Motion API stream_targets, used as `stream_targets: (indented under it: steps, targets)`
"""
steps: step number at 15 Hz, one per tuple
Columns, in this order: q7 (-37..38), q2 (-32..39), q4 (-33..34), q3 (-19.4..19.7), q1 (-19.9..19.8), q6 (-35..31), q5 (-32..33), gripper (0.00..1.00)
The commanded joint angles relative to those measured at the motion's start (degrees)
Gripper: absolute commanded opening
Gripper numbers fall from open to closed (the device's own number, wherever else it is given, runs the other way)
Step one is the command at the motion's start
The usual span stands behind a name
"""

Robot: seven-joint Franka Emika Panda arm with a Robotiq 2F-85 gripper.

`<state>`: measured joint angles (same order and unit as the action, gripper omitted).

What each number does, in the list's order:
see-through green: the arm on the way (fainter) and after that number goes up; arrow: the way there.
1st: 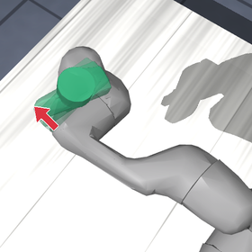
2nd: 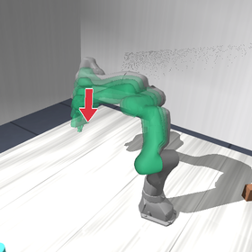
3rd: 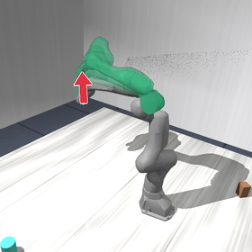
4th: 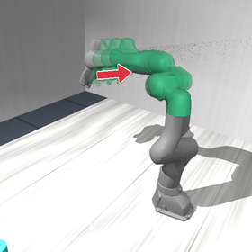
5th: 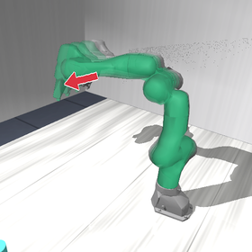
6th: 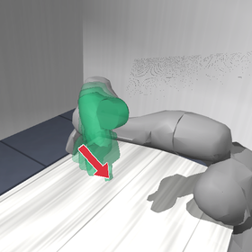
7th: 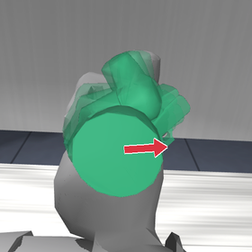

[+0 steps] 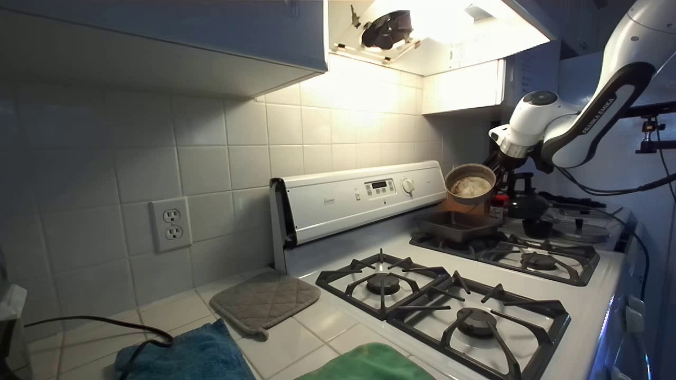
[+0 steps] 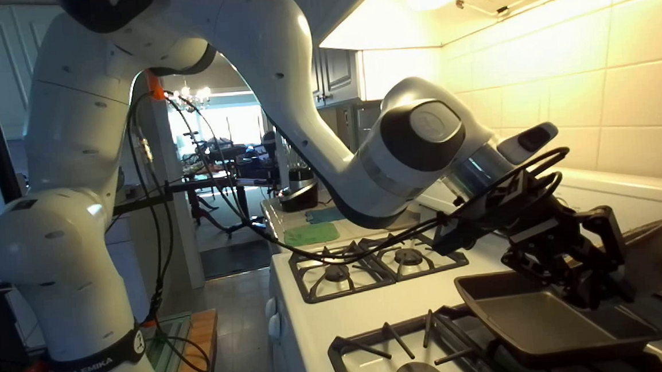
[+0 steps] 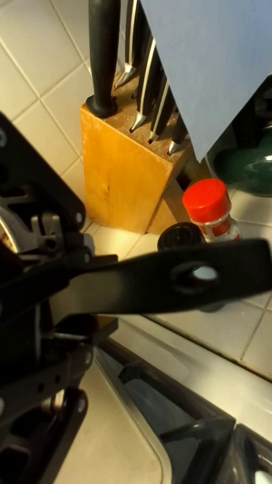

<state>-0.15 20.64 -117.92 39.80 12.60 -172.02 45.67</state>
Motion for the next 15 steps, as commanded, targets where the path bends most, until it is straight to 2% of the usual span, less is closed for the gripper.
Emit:
stream_targets:
  steps: [1, 8, 15]
  targets:
    - [6.8, 2.9, 2.2, 5.7, 4.8, -2.9, 5.3, 0.11]
    - [15.1, 7.1, 2.7, 16.9, 14.3, -7.7, 10.5, 0.11]
    - [18.0, 13.0, 1.9, 27.4, 23.0, -13.3, 10.0, 0.11]
